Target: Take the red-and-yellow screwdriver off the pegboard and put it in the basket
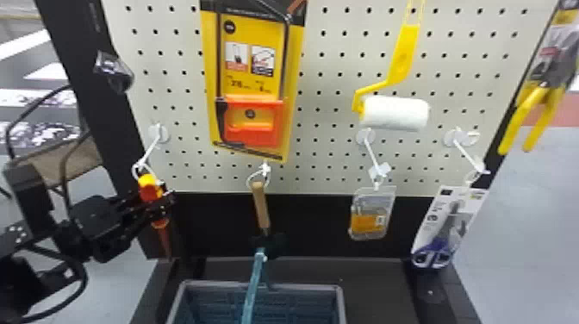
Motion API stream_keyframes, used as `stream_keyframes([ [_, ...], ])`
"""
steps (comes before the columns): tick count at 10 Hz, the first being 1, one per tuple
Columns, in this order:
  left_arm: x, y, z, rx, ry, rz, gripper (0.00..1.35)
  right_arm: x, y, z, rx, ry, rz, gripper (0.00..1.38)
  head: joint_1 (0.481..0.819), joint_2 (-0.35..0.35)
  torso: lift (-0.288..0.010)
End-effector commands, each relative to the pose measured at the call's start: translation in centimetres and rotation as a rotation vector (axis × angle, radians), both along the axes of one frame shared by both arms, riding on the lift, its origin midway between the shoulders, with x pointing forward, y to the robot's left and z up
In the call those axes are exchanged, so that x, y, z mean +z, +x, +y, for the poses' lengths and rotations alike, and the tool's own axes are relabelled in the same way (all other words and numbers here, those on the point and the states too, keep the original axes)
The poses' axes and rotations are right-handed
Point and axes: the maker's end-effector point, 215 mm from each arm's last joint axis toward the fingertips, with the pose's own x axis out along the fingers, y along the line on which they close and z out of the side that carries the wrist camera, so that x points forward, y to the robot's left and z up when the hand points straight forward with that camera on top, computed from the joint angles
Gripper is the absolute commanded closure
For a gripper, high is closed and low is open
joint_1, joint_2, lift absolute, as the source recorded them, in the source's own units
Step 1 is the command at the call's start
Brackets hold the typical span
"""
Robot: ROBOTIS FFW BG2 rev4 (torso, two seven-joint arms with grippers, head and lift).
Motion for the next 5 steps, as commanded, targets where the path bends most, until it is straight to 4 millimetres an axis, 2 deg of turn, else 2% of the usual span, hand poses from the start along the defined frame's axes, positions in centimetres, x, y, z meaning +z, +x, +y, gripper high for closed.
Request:
stream_keyframes([
  [1,0.1,0.06,0.06,0.001,0.0,-0.001,1.03,0.04,0.0,0.01,0.0,0.0,-0.001,0.28,0.549,0.0,-0.1],
  [5,0.17,0.06,-0.01,0.001,-0.003,-0.004,1.03,0.28,0.14,0.02,0.001,0.0,-0.007,0.28,0.549,0.0,-0.1],
])
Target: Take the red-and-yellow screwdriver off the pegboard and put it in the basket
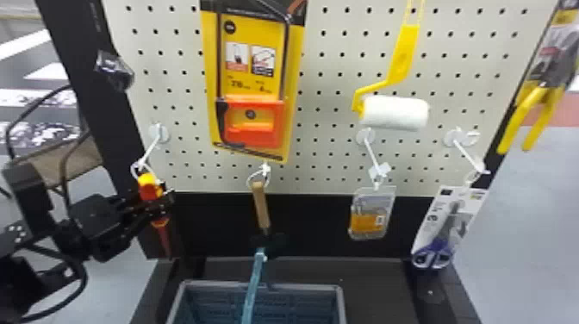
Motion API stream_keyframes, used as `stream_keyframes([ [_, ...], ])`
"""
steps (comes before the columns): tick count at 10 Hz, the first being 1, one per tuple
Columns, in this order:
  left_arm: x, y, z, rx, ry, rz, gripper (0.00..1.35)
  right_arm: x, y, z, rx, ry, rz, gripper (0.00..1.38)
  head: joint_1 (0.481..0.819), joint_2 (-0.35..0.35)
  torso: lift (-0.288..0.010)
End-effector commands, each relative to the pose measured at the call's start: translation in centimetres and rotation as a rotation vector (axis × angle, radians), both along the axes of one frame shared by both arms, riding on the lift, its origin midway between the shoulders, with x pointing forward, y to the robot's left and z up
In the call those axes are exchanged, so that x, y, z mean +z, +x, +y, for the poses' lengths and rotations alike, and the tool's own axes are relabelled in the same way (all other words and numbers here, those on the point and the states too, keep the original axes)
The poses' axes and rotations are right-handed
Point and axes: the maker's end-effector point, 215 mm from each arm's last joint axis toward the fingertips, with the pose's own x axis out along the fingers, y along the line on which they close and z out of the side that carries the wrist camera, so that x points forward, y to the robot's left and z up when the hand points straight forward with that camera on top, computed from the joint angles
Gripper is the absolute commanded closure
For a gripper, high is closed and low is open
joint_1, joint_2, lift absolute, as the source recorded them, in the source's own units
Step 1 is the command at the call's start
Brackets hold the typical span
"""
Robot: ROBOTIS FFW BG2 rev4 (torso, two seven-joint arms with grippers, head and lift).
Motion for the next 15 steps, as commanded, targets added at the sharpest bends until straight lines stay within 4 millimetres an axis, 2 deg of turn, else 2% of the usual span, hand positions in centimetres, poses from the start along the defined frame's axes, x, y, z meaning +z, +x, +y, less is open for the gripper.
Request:
stream_keyframes([
  [1,0.0,0.0,0.0,-0.001,0.0,-0.001,1.03,0.1,0.1,0.0,0.002,-0.003,-0.004,0.28,0.549,0.0,-0.1],
  [3,0.1,0.0,0.0,0.0,0.001,-0.006,1.03,-0.1,0.0,0.1,0.006,-0.004,0.0,0.28,0.549,0.0,-0.1],
  [7,2.1,-0.4,-0.2,-0.004,0.015,-0.044,1.03,-0.3,-0.1,0.1,0.008,-0.004,0.004,0.28,0.549,0.0,-0.1],
  [9,3.4,-1.3,0.0,0.004,0.031,-0.066,1.03,-0.4,-0.1,0.1,0.007,-0.004,0.006,0.28,0.549,0.0,-0.1],
  [15,3.7,-4.6,1.5,0.059,0.027,-0.061,1.03,-0.6,-0.3,0.1,0.011,-0.006,0.011,0.28,0.549,0.0,-0.1],
])
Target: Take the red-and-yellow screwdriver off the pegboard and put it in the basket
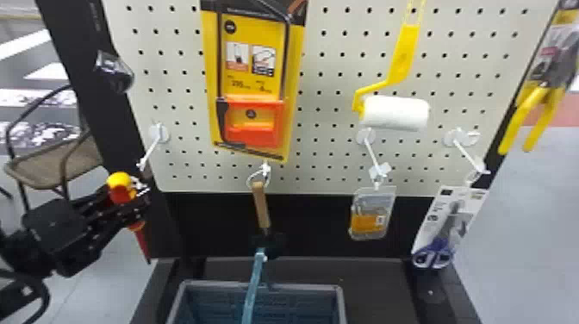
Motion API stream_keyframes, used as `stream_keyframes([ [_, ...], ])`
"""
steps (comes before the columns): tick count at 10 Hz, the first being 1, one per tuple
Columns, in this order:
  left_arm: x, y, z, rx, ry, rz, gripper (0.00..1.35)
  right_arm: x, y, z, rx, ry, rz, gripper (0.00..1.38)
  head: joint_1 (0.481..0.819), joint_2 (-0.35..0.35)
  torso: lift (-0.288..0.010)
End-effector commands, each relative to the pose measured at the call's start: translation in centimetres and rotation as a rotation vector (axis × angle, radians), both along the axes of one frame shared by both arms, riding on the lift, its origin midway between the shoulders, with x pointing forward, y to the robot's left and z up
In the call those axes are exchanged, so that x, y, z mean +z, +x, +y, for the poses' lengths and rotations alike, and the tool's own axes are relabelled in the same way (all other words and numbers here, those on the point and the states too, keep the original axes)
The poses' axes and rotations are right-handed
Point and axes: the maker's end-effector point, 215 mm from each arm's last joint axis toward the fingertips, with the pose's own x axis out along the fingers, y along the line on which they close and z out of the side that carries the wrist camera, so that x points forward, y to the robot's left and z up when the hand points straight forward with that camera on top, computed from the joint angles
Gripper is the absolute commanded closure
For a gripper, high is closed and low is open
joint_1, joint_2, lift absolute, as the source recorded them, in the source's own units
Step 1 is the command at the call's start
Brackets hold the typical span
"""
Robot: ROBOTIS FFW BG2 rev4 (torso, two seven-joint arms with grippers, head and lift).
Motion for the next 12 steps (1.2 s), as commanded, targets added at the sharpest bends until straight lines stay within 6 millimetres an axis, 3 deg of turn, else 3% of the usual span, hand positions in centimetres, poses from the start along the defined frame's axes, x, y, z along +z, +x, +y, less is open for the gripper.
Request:
stream_keyframes([
  [1,-0.2,-0.8,0.4,0.016,-0.008,0.003,1.03,-0.1,-0.1,0.0,0.001,-0.001,0.001,0.28,0.549,0.0,-0.1],
  [7,-1.0,-4.3,4.9,0.199,-0.098,0.019,1.03,0.0,-0.1,0.0,0.002,-0.004,0.0,0.28,0.549,0.0,-0.1],
  [10,0.7,-5.3,4.0,0.228,-0.258,0.0,1.03,-0.1,-0.2,0.0,0.003,-0.007,0.003,0.28,0.549,0.0,-0.1],
  [12,0.0,-5.8,3.4,0.262,-0.405,0.033,1.03,-0.1,-0.1,0.0,0.003,-0.007,0.002,0.28,0.549,0.0,-0.1],
])
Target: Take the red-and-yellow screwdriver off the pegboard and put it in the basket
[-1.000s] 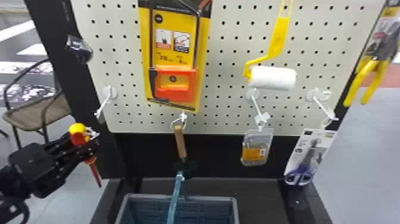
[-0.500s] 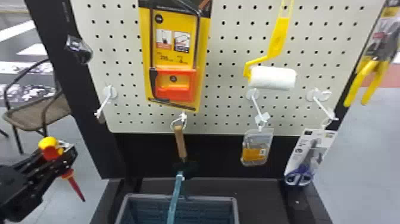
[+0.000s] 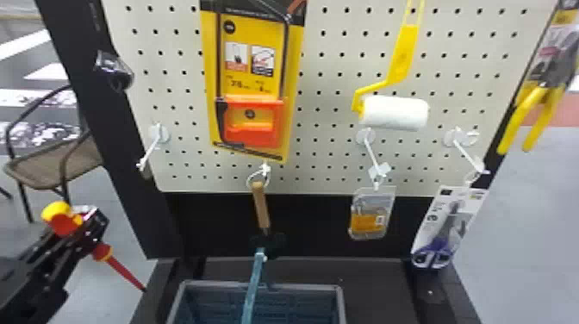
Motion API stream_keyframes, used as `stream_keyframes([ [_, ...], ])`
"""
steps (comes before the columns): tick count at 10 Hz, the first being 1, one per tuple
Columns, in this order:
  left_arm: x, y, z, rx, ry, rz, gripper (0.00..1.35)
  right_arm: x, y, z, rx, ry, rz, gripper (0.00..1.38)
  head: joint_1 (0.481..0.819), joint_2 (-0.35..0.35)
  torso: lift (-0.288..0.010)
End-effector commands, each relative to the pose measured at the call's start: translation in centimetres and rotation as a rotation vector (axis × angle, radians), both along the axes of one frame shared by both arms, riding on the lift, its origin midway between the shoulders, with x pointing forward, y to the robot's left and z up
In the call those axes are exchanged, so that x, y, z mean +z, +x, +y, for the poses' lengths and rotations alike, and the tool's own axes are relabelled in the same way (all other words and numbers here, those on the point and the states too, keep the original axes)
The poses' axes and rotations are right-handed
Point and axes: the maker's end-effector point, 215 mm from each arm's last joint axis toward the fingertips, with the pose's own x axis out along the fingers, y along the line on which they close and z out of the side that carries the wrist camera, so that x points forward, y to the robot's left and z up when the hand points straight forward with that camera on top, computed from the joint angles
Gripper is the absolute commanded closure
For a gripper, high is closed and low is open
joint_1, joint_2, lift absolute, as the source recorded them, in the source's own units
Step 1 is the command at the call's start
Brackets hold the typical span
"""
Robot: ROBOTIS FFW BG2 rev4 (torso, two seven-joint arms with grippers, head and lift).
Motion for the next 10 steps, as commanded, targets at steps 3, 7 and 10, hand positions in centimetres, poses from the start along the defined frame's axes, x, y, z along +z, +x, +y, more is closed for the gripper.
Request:
stream_keyframes([
  [3,-1.5,-1.1,-0.9,0.024,-0.163,0.041,1.03,0.0,-0.1,0.0,0.001,-0.001,0.002,0.28,0.549,0.0,-0.1],
  [7,-3.9,-1.1,-3.3,0.038,-0.347,0.096,1.03,-0.1,-0.1,0.0,0.002,-0.004,0.002,0.28,0.549,0.0,-0.1],
  [10,-6.8,-0.8,-5.4,0.01,-0.397,0.151,1.03,-0.2,-0.1,0.0,0.002,-0.004,0.005,0.28,0.549,0.0,-0.1],
])
